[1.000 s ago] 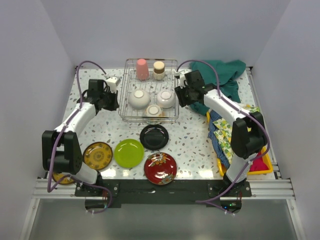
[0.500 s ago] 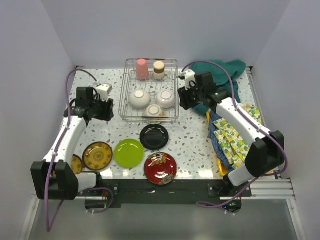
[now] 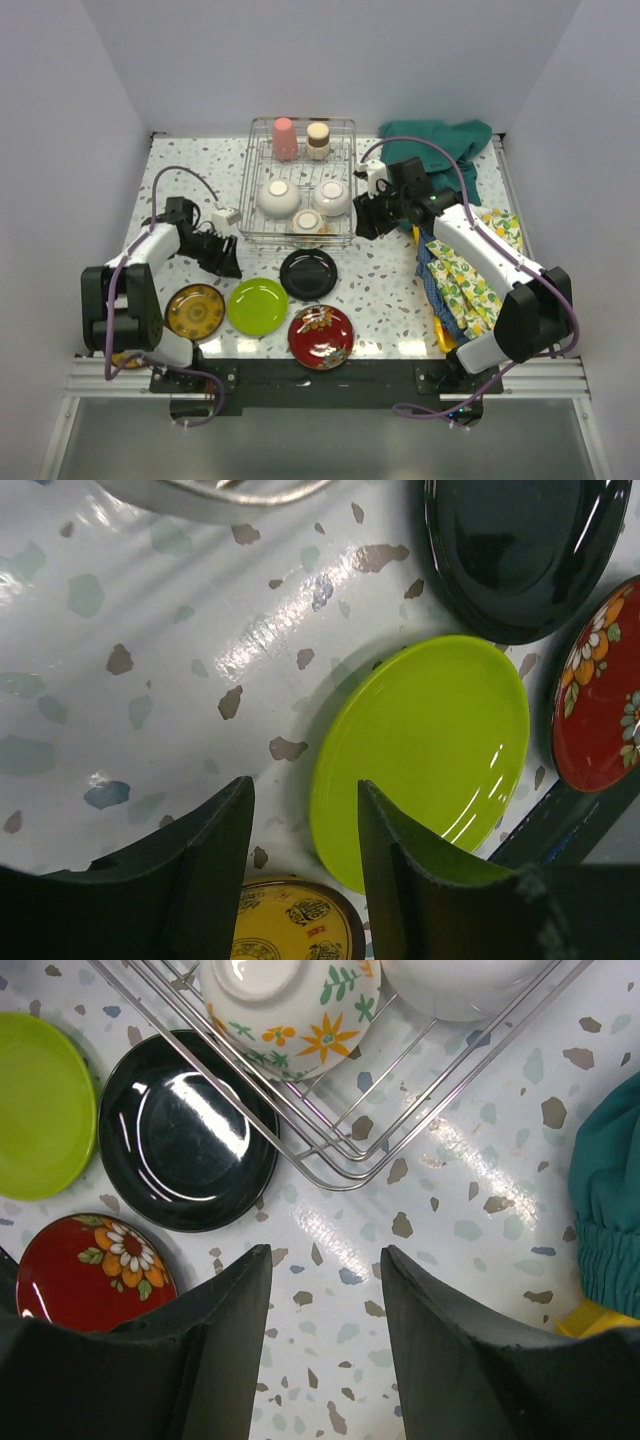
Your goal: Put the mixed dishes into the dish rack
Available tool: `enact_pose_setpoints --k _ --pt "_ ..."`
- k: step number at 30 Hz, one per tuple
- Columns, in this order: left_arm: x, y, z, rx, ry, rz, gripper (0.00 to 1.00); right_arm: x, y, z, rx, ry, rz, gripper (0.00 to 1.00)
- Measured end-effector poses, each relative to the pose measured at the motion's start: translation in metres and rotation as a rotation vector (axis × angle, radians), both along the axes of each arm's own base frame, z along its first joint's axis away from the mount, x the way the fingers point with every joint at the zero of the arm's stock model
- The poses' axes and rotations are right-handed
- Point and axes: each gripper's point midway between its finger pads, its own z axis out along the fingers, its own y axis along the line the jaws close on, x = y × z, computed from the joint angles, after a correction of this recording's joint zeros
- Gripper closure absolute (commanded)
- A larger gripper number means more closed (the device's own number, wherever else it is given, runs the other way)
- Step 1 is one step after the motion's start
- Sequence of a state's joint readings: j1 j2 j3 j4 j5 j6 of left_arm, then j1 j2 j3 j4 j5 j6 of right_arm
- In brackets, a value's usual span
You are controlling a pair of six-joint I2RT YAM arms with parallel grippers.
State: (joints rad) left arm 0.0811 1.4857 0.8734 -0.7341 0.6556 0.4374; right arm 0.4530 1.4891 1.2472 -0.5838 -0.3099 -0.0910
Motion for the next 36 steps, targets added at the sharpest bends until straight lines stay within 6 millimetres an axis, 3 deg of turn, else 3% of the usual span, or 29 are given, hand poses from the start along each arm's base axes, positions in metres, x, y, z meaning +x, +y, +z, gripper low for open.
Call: enact_pose_setpoints --k 6,14,22,26,33,36 --pt "-0.01 0.002 -0.024 0.002 0.103 -0.053 0.5 -0.001 -0.001 0.0 -0.01 0.001 0.009 0.48" --pt "-0.017 0.008 -0.028 0.039 0.074 -0.158 0.5 -0.002 -0.003 0.001 -0.022 -0.011 0.021 0.47" --pt "-0.023 0.003 -0.035 0.067 0.092 -0.211 0.57 -0.002 -0.004 0.001 -0.026 -0.016 0.027 0.47" --pt "-0.022 -0.01 -0.036 0.085 0.069 -0.268 0.67 -0.001 -0.004 0.002 -0.03 -0.022 0.03 0.47" --pt "-0.028 -0.014 -0.04 0.11 0.089 -0.287 1.0 -0.001 -0.005 0.002 -0.032 -0.027 0.031 0.47" --pt "-0.031 -0.014 -0.036 0.107 0.099 -0.277 1.0 -0.001 -0.005 0.005 -0.03 -0.034 0.031 0.47"
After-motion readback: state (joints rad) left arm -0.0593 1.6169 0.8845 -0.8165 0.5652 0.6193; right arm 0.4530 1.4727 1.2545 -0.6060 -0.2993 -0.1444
